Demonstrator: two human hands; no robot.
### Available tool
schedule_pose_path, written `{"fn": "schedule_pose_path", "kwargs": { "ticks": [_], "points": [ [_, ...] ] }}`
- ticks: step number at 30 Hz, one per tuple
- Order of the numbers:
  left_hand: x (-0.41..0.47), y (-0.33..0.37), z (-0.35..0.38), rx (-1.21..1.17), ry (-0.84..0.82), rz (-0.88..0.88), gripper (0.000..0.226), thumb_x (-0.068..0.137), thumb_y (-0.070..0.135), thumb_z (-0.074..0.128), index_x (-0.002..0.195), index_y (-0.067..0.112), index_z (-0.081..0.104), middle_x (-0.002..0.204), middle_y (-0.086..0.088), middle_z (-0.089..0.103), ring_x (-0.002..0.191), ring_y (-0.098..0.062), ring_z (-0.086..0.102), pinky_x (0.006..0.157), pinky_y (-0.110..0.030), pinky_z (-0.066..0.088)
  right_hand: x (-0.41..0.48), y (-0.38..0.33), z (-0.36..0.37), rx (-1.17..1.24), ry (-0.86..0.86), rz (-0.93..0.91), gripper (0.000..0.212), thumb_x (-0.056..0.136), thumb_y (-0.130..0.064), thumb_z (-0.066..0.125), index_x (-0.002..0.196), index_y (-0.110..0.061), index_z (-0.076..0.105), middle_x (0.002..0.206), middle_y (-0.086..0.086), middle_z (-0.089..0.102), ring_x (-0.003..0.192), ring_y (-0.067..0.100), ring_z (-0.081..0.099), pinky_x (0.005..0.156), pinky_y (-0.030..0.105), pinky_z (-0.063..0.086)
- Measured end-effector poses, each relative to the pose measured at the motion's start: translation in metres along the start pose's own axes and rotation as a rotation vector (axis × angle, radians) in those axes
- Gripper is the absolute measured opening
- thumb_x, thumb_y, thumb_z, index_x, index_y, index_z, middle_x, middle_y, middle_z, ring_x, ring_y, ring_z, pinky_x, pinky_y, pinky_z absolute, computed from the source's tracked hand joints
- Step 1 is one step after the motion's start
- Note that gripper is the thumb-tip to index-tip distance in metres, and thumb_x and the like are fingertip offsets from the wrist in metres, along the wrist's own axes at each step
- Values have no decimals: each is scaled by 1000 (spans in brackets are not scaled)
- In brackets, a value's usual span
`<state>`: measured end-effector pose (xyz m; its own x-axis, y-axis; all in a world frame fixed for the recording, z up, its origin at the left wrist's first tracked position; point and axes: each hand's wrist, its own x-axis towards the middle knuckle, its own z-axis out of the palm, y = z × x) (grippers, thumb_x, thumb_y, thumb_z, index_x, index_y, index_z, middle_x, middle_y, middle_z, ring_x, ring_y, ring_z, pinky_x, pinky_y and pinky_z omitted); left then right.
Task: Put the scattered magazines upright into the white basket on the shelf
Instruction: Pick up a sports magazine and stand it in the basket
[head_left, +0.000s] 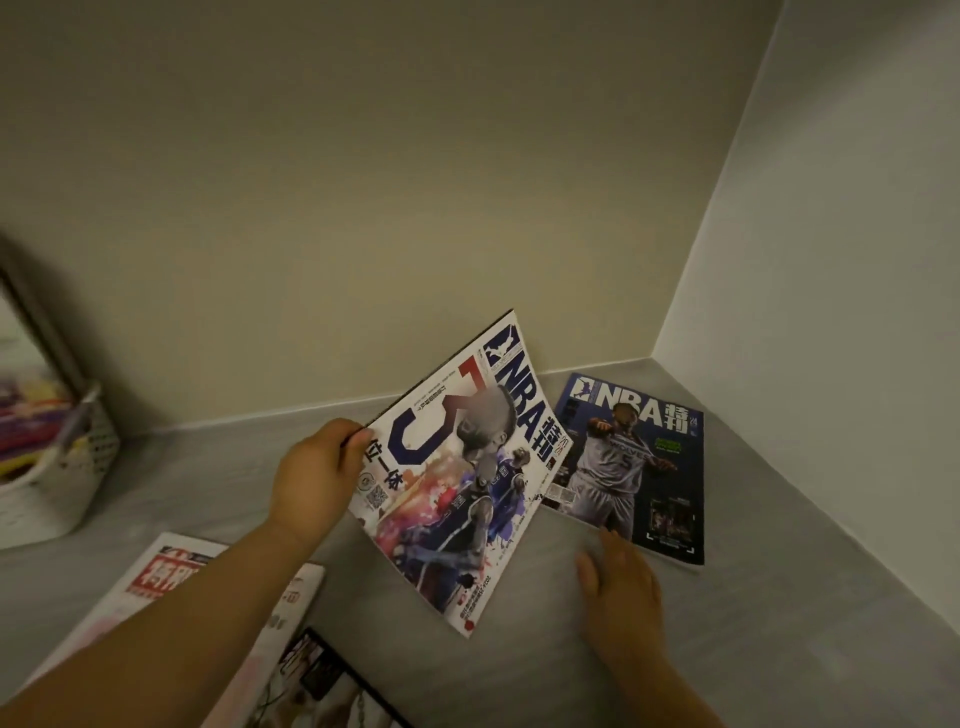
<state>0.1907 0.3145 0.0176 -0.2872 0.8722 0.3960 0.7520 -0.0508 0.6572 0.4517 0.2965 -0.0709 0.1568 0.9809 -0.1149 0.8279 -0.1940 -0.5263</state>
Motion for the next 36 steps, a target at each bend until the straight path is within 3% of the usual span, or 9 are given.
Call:
{"fn": "schedule_pose_path", "kwargs": {
  "ticks": [4,8,11,14,17,21,24,31,36],
  "points": [
    [-12,11,-49,-78,80,117,16,86,8,52,87,-4,63,71,-20,68,59,-20,52,49,-19,36,-7,-64,-14,694,-96,135,46,95,-29,36,133,-3,36,137,20,43,125,34,41,103,39,33],
    [-24,6,-103,-236,156,126,21,87,5,51,73,18,58,58,9,56,52,-7,52,51,-5,39,-21,-129,-17,1060,-254,124,53,90,-42,40,130,-9,42,130,18,51,118,36,49,102,52,37],
    [-30,-17,-146,-274,145,113,35,87,6,50,68,35,48,60,13,54,60,3,58,53,-4,40,-41,-167,-11,1224,-274,42,36,91,-32,41,115,-8,53,107,18,63,106,37,56,94,51,42],
    [-34,-49,-187,-198,77,153,11,88,23,51,85,18,60,61,9,59,55,-5,60,52,-14,43,-61,-207,1,1223,-246,-4,18,90,-12,46,80,-9,61,74,10,70,81,28,64,76,42,48],
    [-30,-94,-223,-62,53,142,40,86,40,42,104,8,57,79,-12,71,69,-29,66,57,-33,48,-82,-249,19,1165,-192,-66,17,88,-10,50,79,-7,64,62,5,72,65,23,66,59,33,47],
    [-17,-147,-255,-30,11,-23,34,91,14,44,124,14,44,112,-13,66,96,-31,63,67,-30,46,-106,-303,44,1099,-162,-158,16,88,-17,52,87,-11,67,65,3,74,61,23,70,55,31,53],
    [-4,-174,-282,-123,-20,-111,42,89,4,43,128,17,39,125,-11,58,110,-31,56,85,-39,48,-124,-344,59,1027,-173,-221,16,89,-19,52,95,-13,65,73,5,74,70,26,70,70,40,55],
    [22,-227,-336,-257,143,-259,36,88,3,45,123,11,40,121,-17,60,108,-35,57,82,-43,49,-139,-431,84,871,-237,-373,17,88,-12,53,82,-23,64,65,-11,69,54,4,67,44,13,50],
    [38,-256,-361,-317,320,-300,32,88,8,48,119,10,42,122,-19,58,108,-36,56,83,-48,48,-129,-489,92,759,-202,-477,19,86,-3,54,102,3,62,86,3,62,51,-3,59,42,3,43]
  ]
}}
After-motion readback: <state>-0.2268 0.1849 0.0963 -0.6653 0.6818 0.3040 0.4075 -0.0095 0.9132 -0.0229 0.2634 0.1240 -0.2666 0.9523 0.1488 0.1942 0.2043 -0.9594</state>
